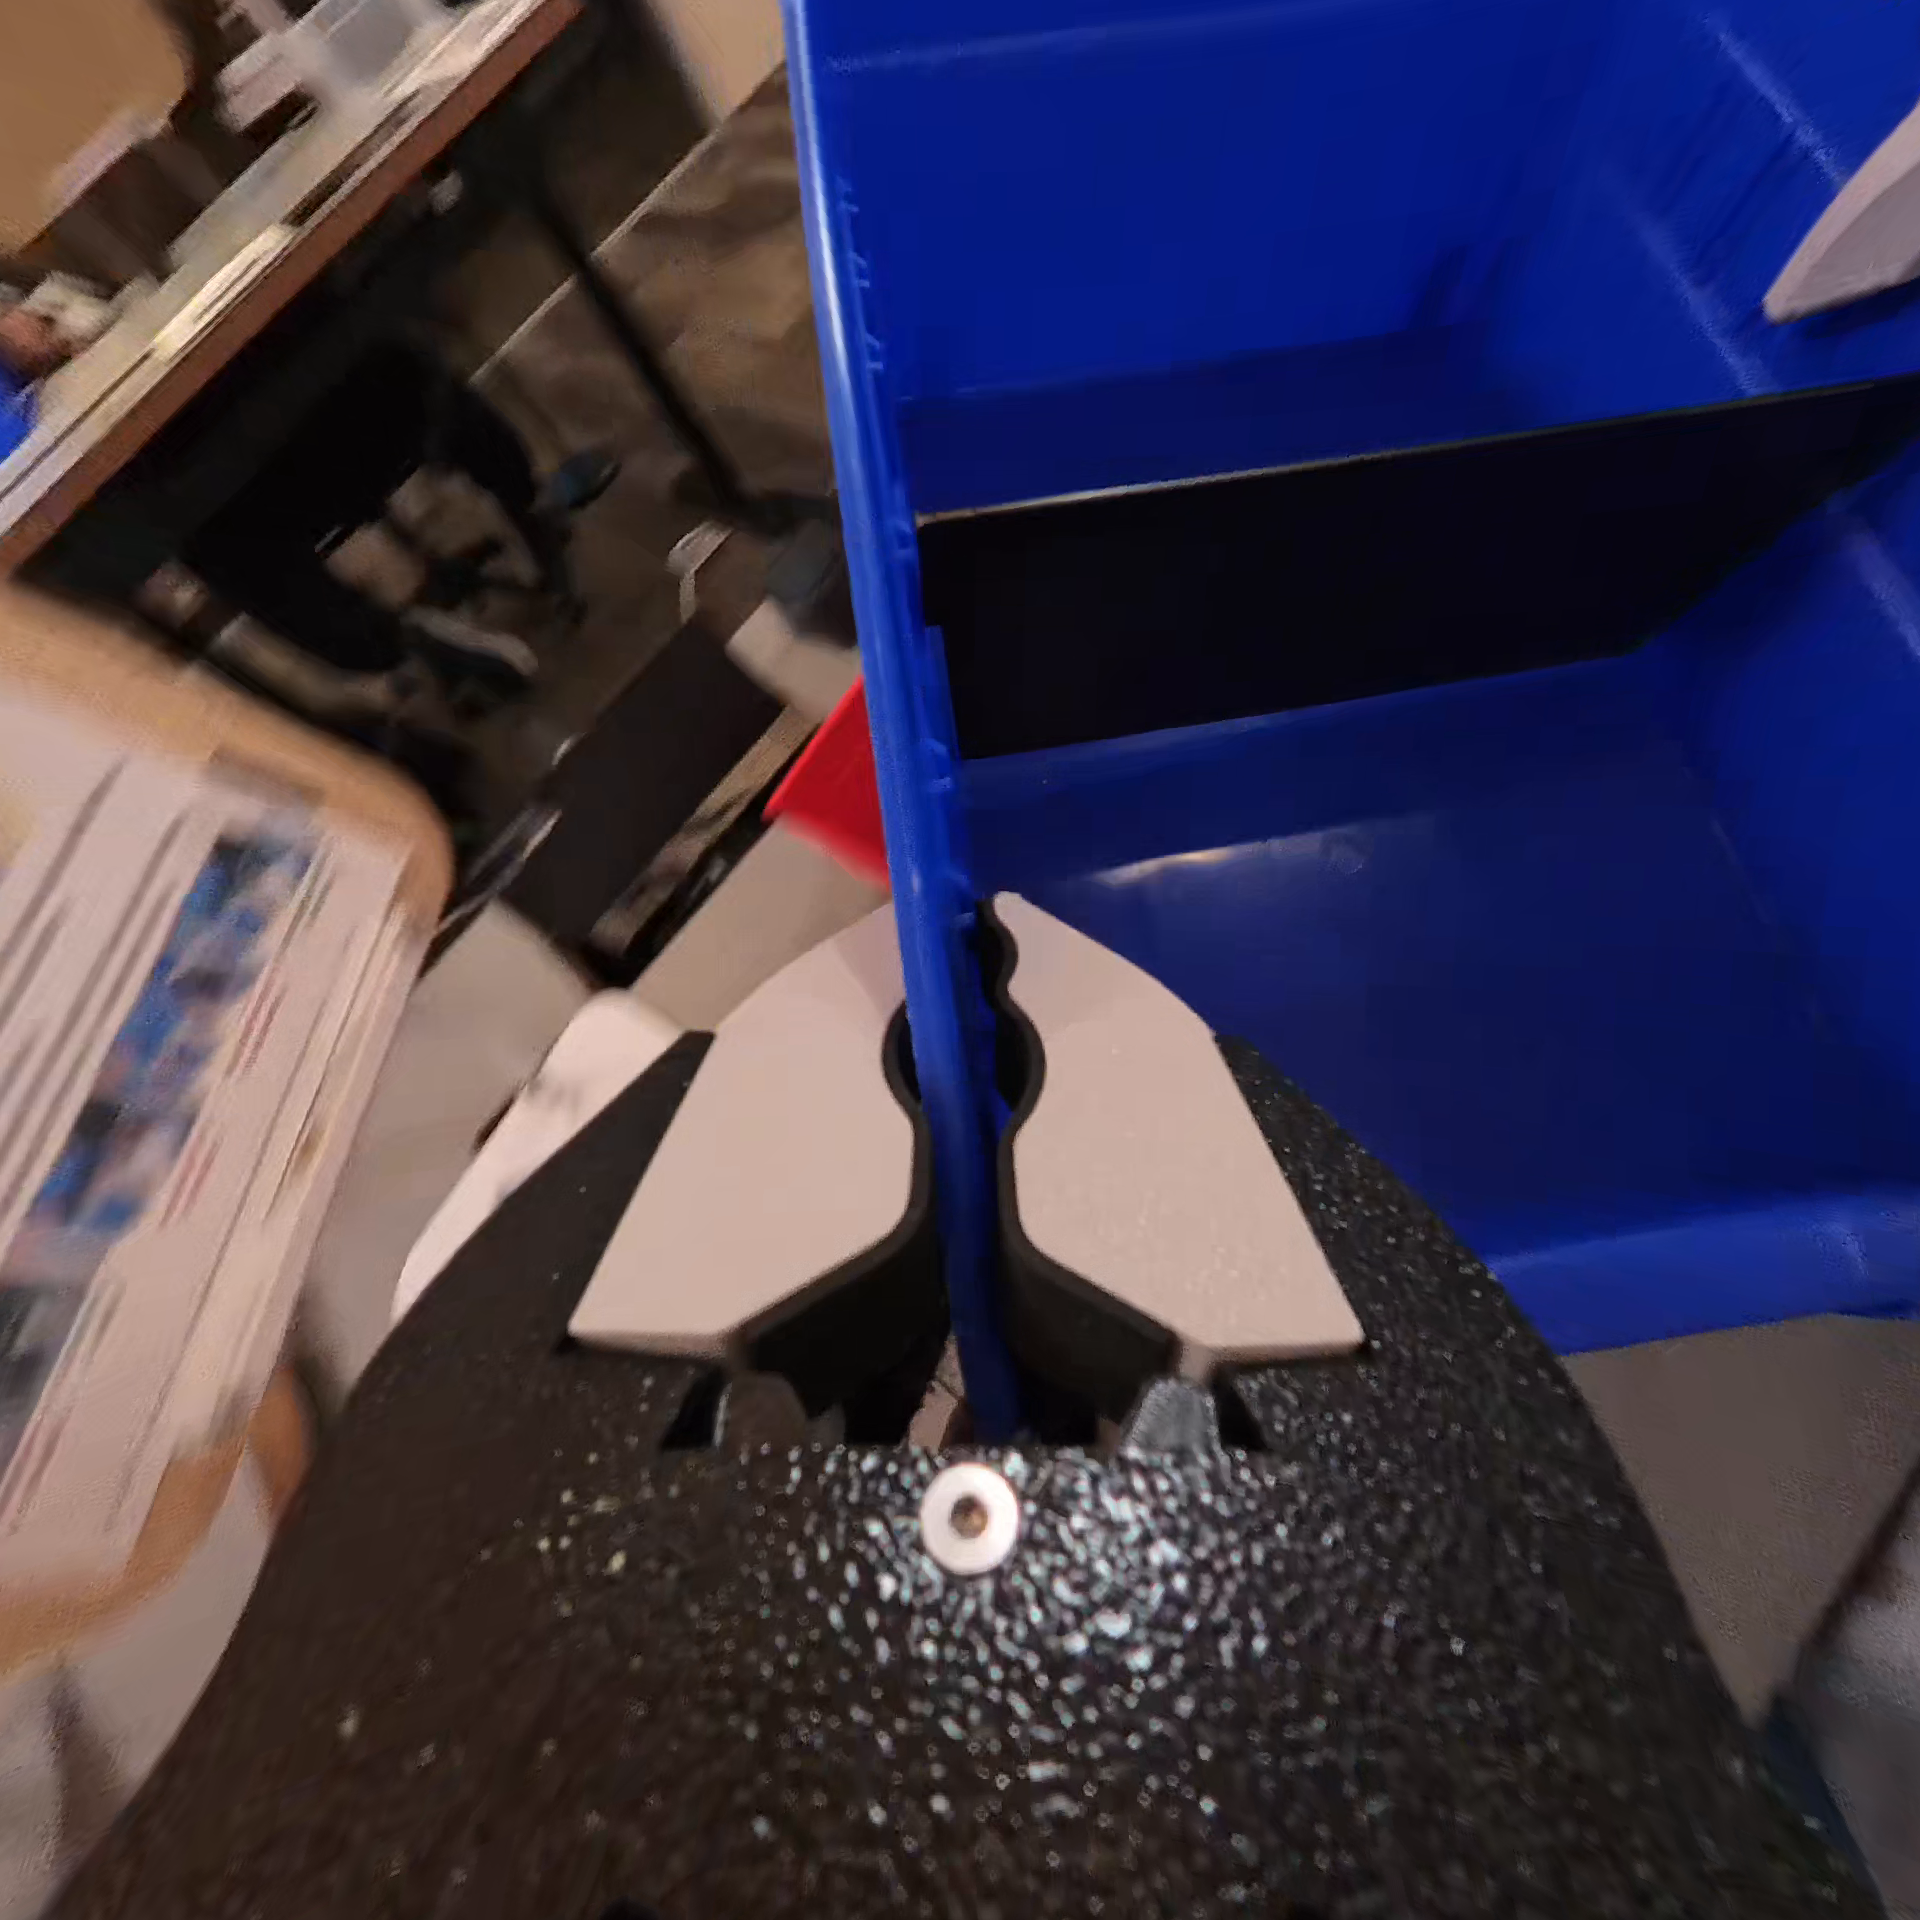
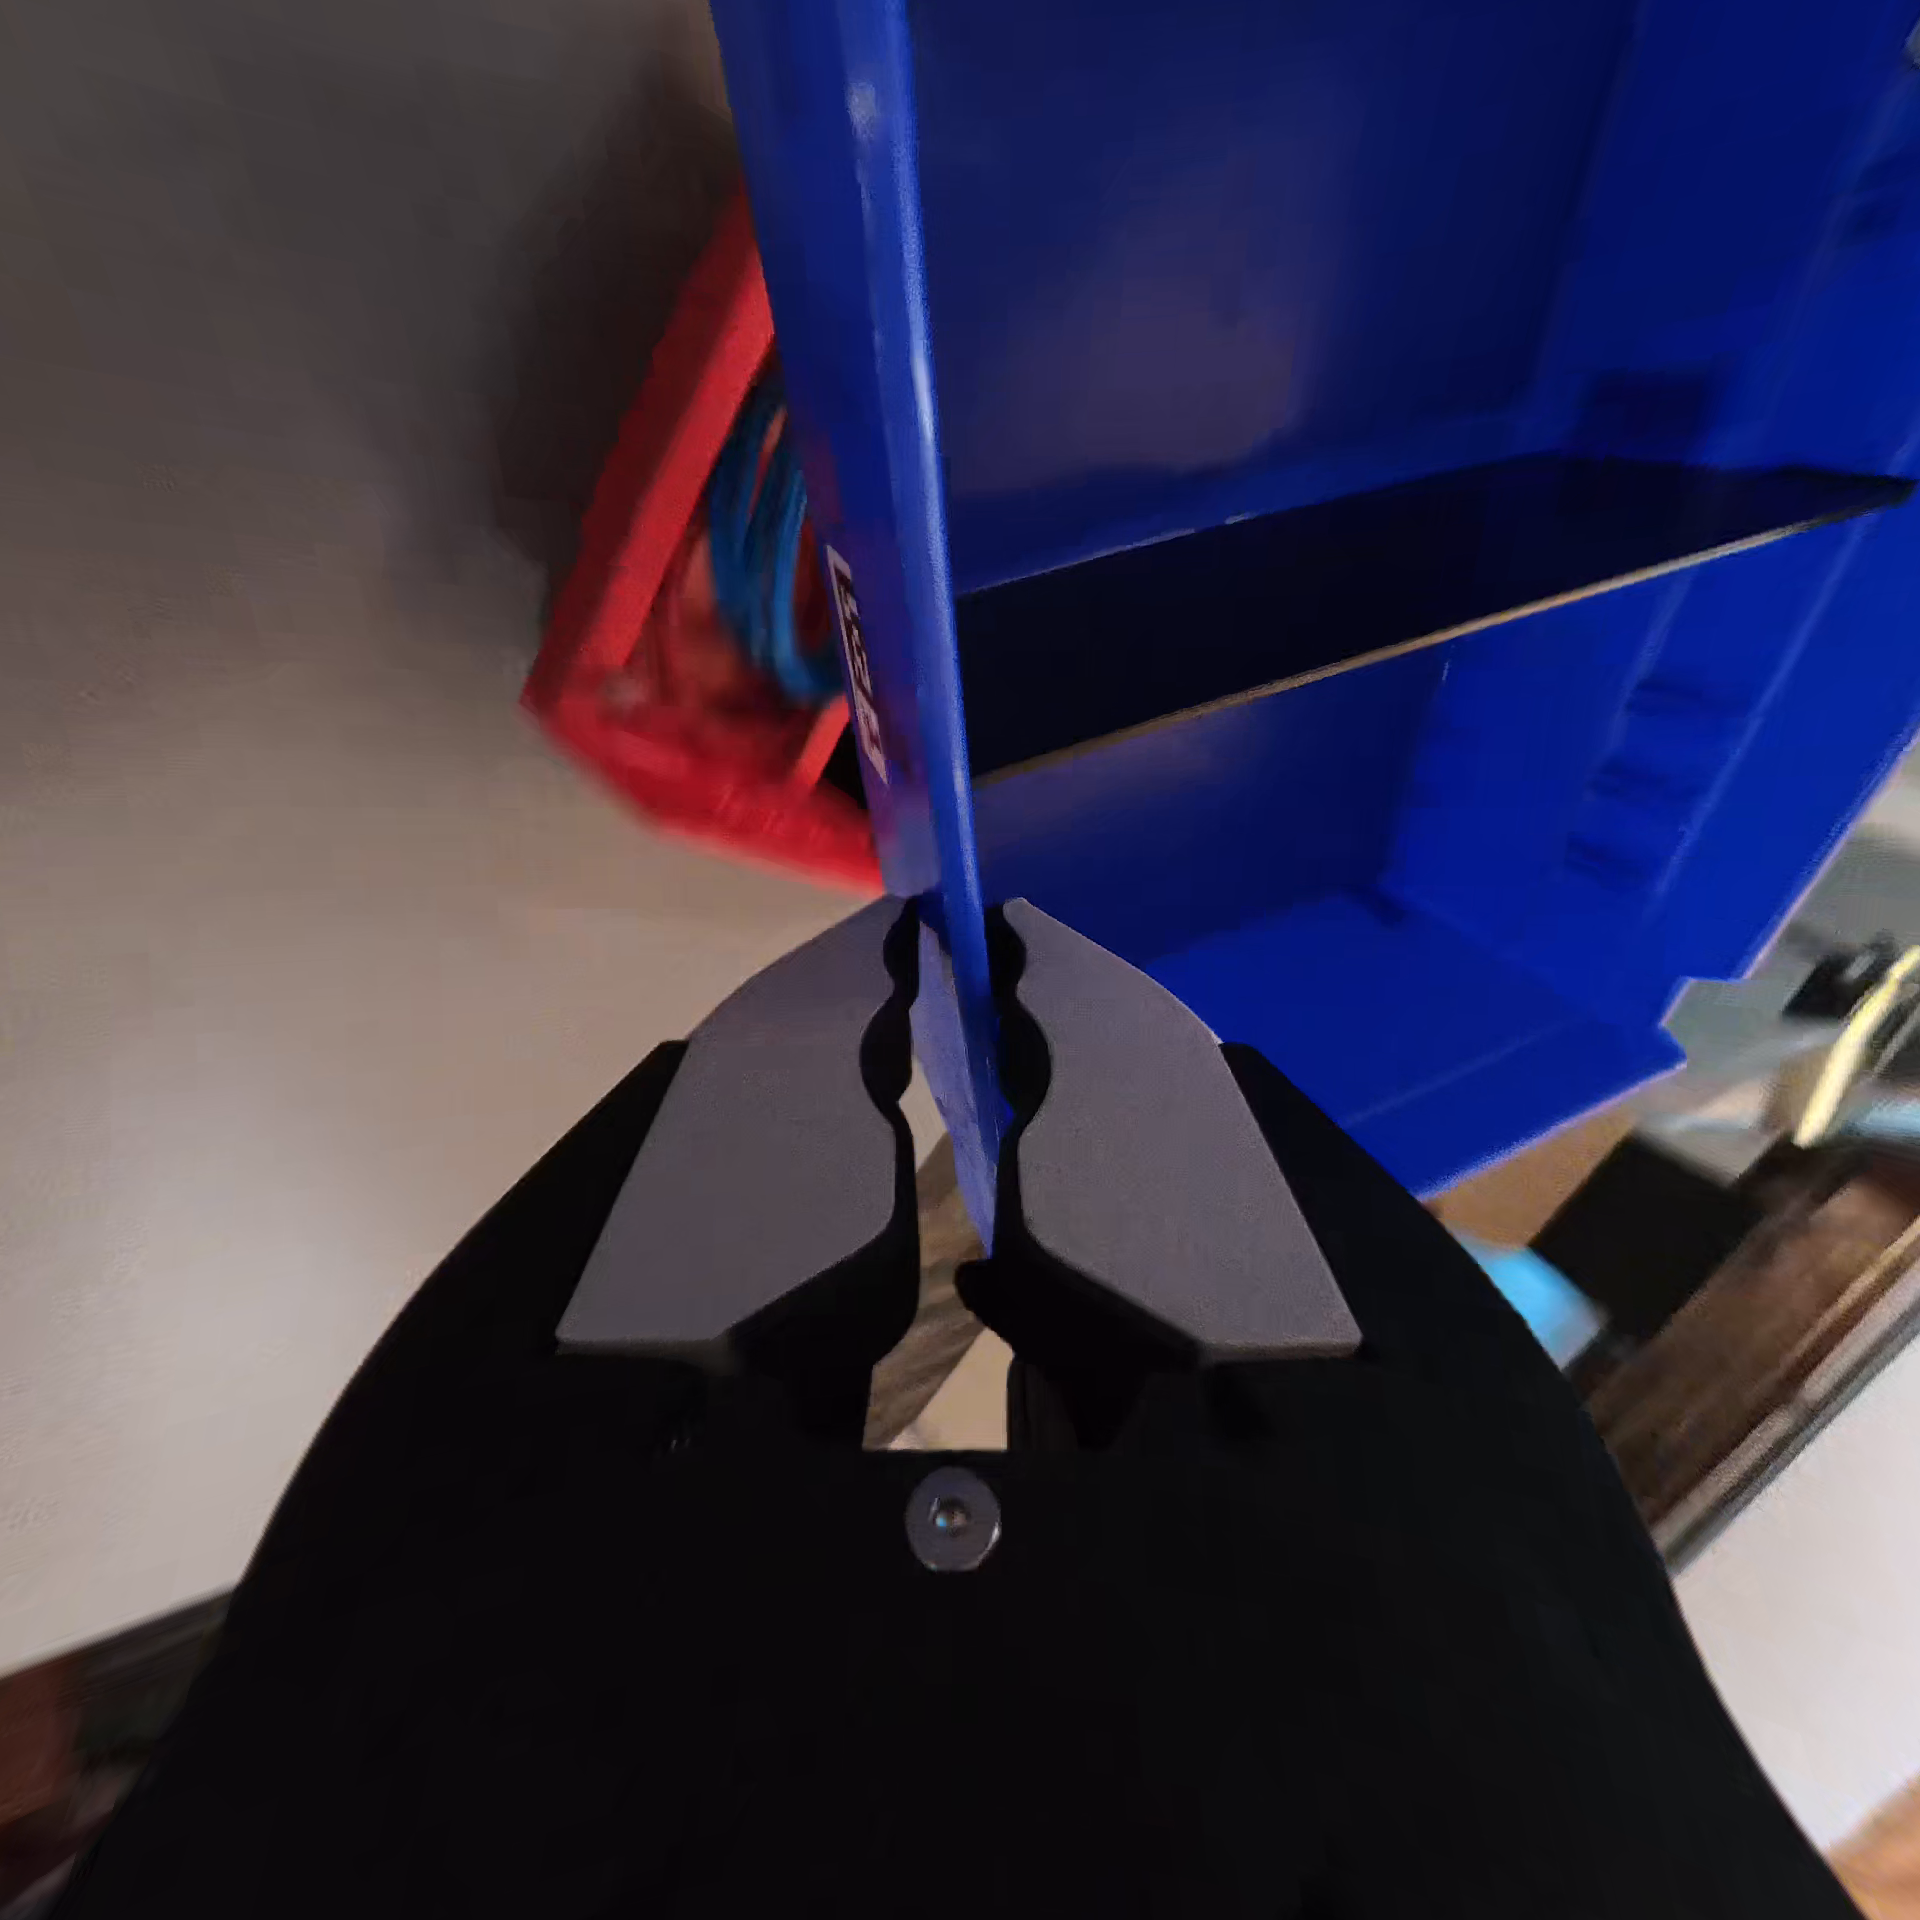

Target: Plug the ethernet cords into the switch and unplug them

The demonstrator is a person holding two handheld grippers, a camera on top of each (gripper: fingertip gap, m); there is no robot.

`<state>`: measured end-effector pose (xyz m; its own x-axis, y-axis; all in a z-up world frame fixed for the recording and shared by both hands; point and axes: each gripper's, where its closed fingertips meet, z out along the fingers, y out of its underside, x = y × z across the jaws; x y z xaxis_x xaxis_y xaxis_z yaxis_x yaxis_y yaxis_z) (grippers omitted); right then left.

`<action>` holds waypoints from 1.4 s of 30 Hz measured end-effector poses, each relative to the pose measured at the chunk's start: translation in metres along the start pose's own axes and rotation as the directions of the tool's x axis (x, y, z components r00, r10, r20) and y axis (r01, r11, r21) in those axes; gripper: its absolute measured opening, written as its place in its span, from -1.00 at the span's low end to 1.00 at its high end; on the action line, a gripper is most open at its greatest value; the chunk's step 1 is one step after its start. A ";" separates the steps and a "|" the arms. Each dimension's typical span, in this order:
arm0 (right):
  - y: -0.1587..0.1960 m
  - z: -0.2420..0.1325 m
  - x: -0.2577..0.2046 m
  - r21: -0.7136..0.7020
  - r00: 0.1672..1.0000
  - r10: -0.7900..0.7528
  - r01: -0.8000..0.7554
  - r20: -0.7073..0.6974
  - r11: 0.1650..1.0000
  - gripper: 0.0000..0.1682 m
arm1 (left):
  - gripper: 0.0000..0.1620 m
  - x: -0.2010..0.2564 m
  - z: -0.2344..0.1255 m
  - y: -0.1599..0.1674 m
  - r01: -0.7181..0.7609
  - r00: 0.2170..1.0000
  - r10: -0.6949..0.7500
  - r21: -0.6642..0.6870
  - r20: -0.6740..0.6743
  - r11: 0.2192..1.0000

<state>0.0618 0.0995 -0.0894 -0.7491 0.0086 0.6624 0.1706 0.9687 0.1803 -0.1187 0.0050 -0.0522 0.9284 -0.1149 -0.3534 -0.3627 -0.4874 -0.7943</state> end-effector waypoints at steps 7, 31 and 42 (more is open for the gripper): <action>0.152 -0.088 -0.148 -0.362 0.909 0.382 -0.304 0.165 0.881 -0.90 | -0.93 0.137 0.176 -0.146 -0.113 0.919 0.136 0.083 -0.370 0.990; 0.350 -0.026 -0.315 -0.356 0.606 0.751 -0.784 -0.262 0.509 -0.41 | -0.93 0.264 0.379 -0.081 0.294 0.937 -0.315 -0.144 -0.150 0.945; 0.270 -0.043 -0.333 0.120 -0.229 0.876 -0.973 -0.424 -0.196 -0.55 | -0.35 0.321 0.351 -0.096 0.388 0.906 -0.395 -0.077 -0.152 0.919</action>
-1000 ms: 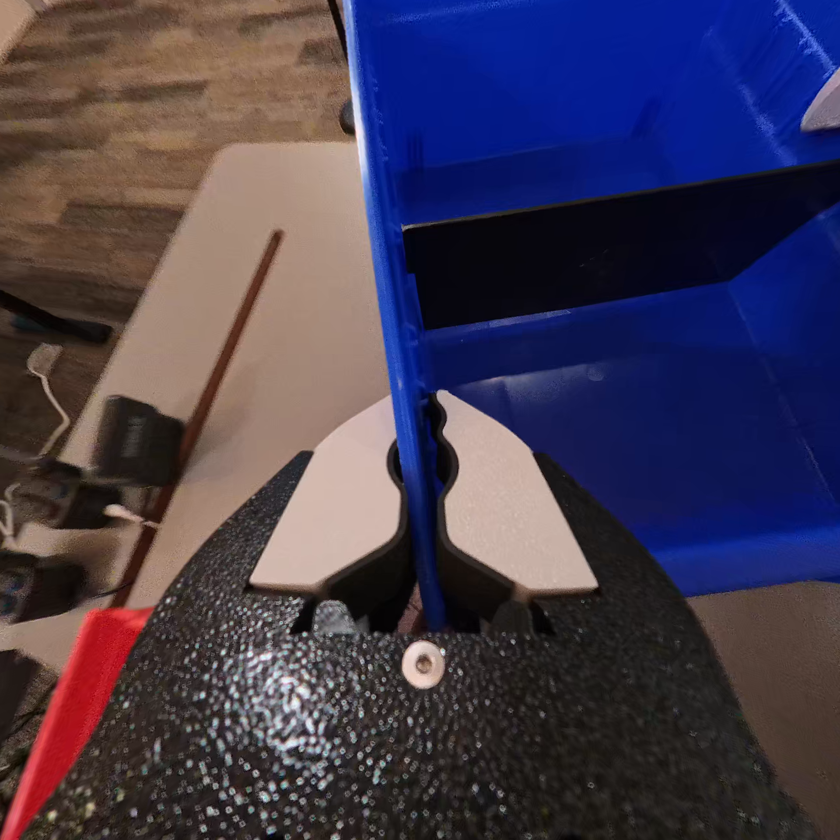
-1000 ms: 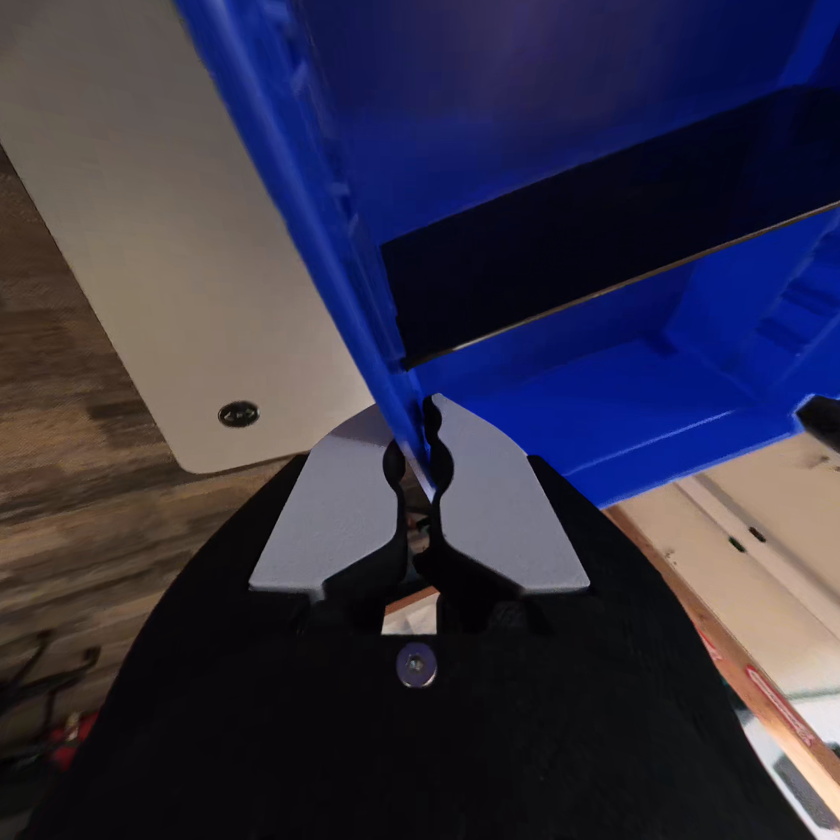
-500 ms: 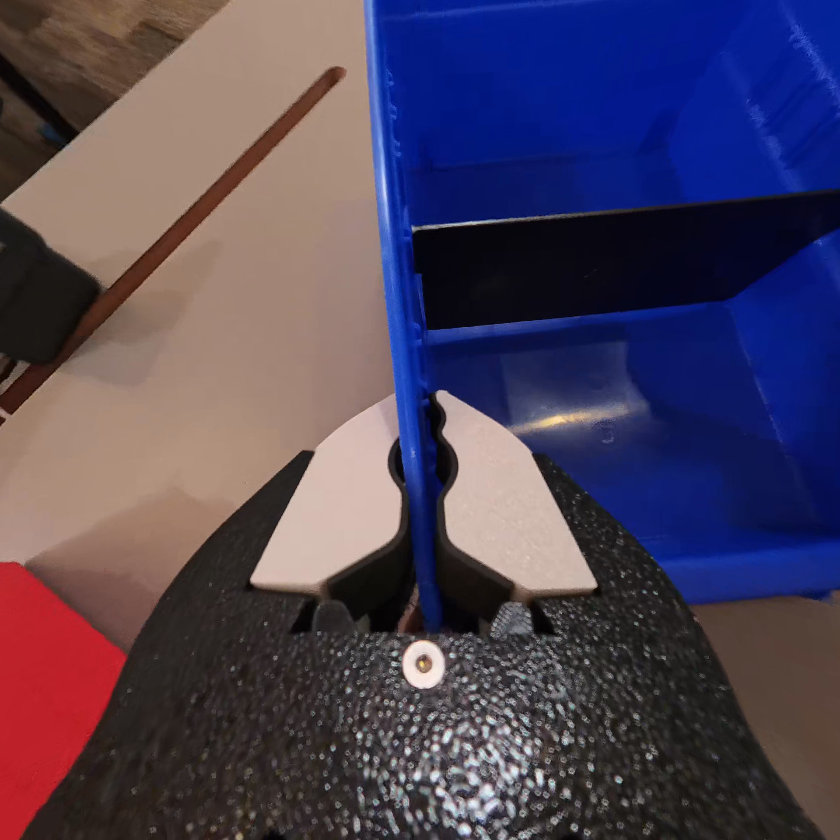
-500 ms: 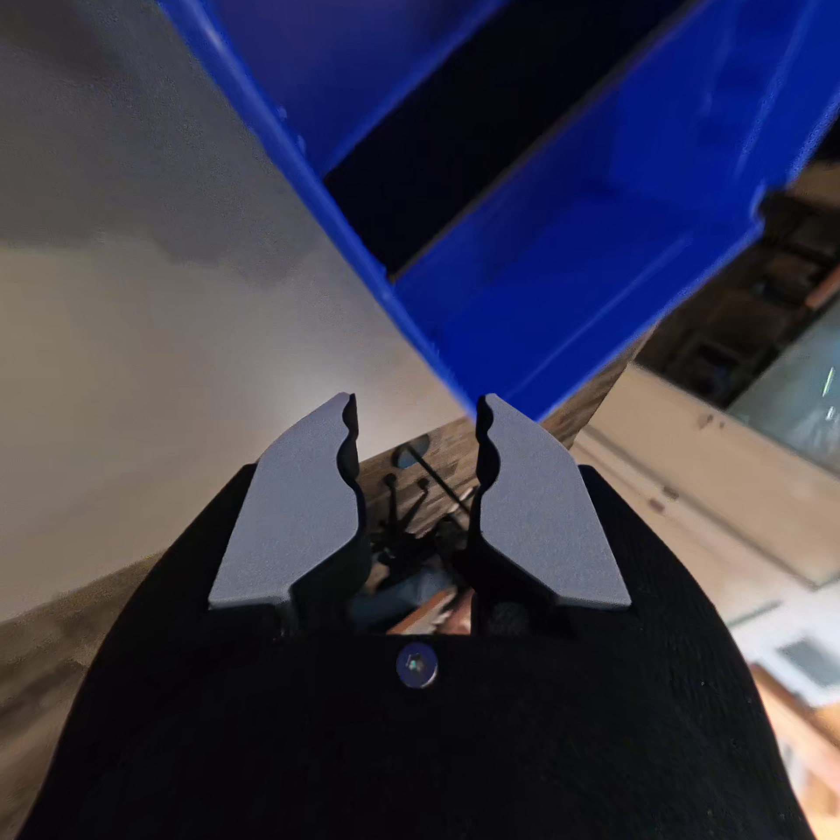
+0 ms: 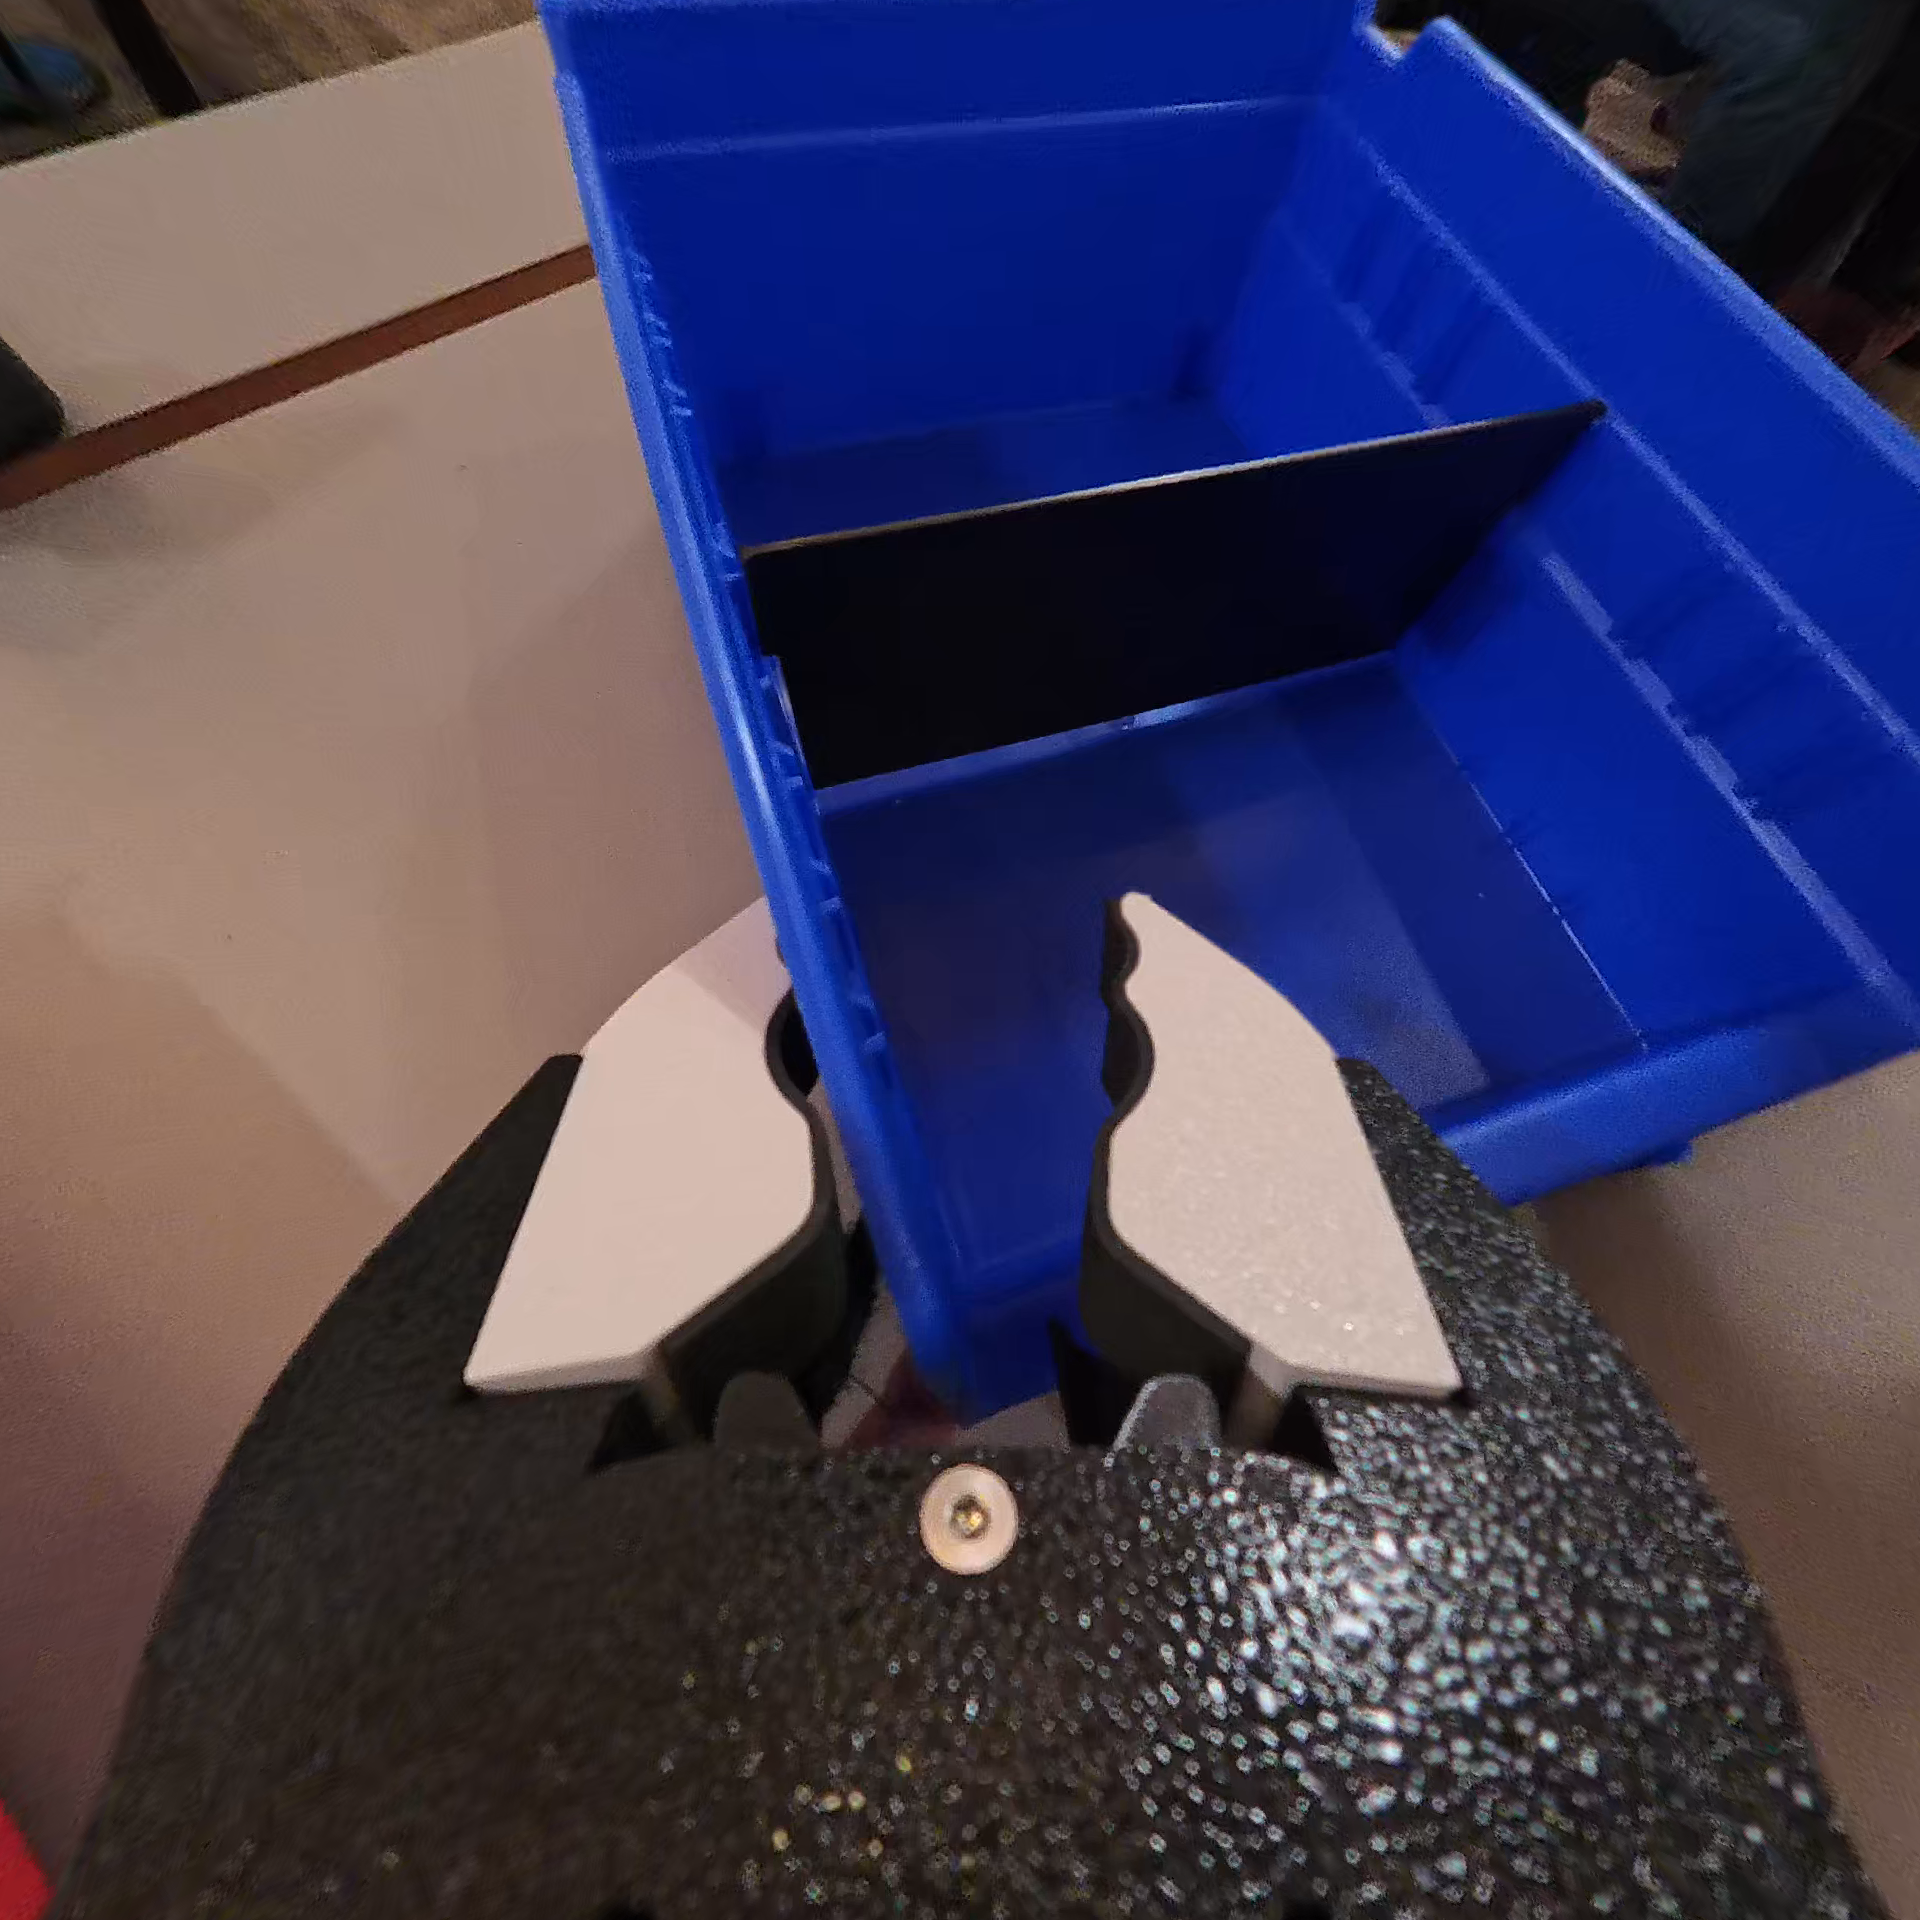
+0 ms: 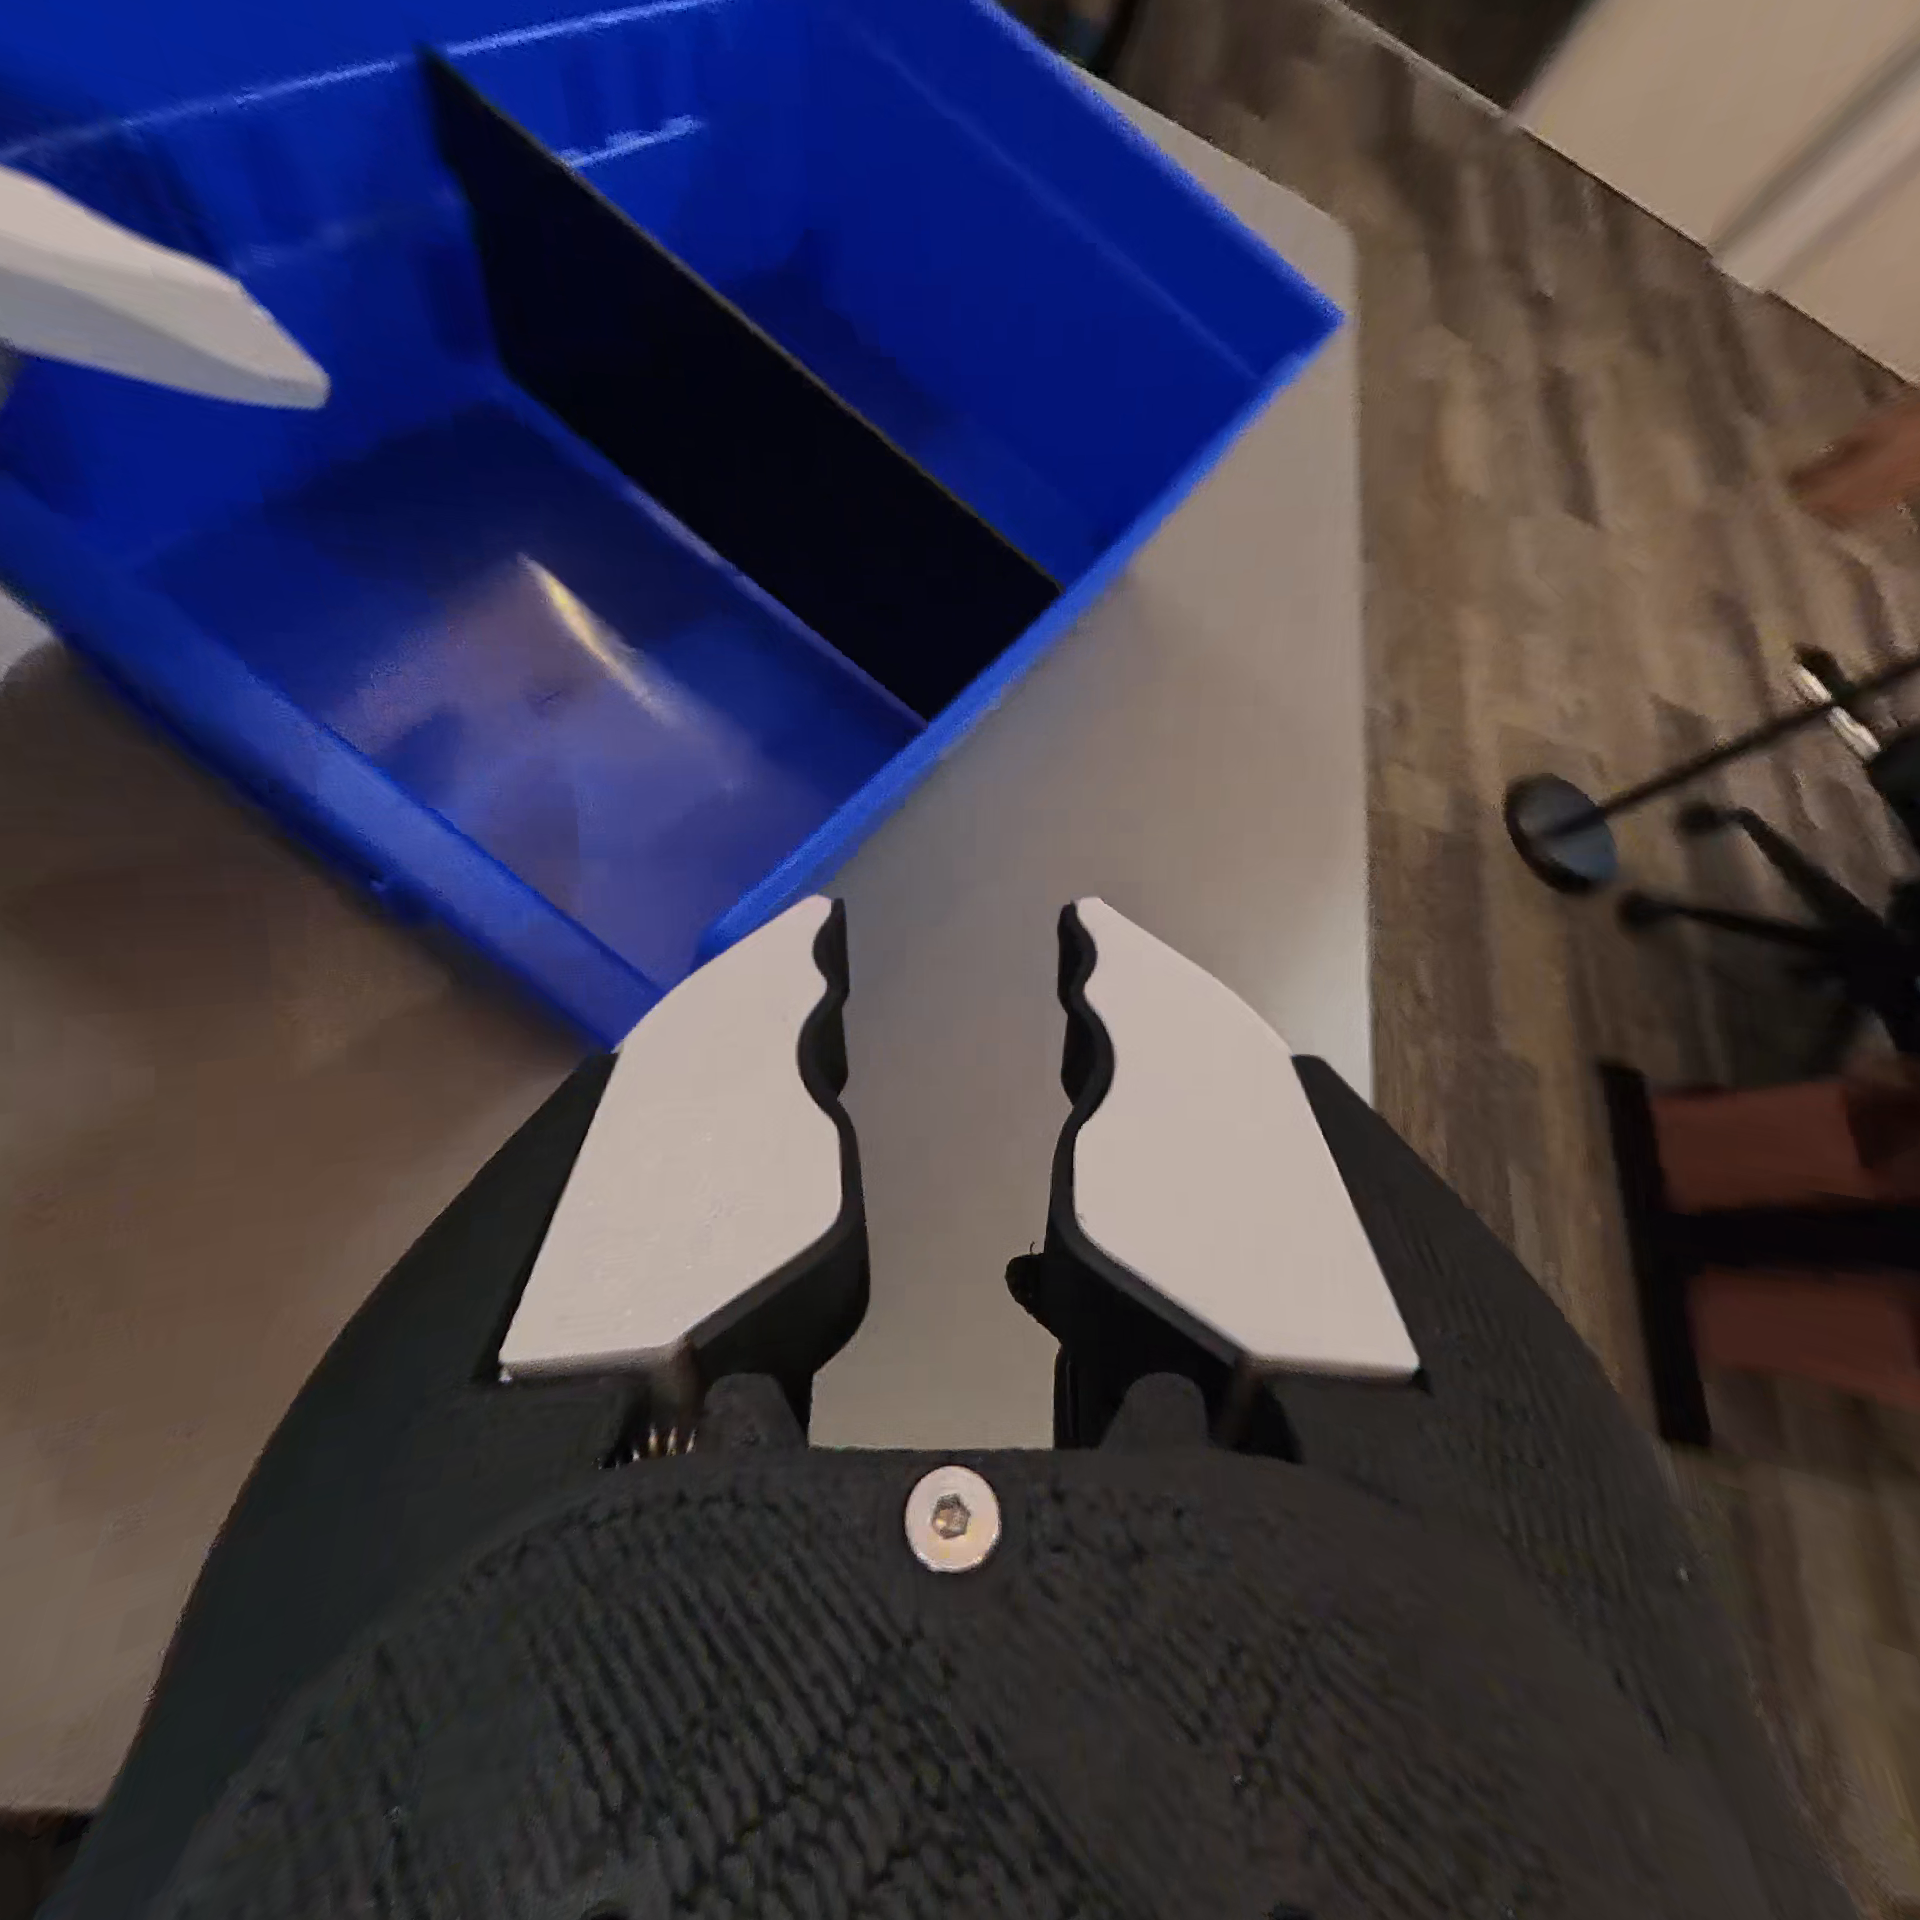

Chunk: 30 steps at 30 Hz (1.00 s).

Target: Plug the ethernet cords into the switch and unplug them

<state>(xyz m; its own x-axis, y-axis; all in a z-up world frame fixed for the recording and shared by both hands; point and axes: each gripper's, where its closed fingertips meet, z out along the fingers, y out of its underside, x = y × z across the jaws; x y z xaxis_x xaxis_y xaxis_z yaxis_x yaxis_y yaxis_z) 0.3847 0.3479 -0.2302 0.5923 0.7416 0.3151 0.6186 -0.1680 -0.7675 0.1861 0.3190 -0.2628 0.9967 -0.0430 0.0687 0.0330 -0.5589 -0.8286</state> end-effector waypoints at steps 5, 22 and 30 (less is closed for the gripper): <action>-0.013 -0.057 -0.005 0.192 0.939 0.313 -0.336 0.143 0.922 -0.46 | -0.40 0.018 -0.005 0.004 0.004 0.998 -0.002 0.035 -0.059 0.999; -0.028 0.033 -0.004 0.115 0.984 0.134 -0.120 -0.116 0.986 -0.80 | -0.28 0.022 0.000 0.000 -0.046 0.991 0.055 0.075 -0.122 0.996; -0.045 0.071 0.019 0.116 0.993 0.068 -0.057 -0.095 0.992 -0.92 | -0.30 0.015 0.007 -0.007 -0.006 0.994 0.014 0.076 -0.107 0.997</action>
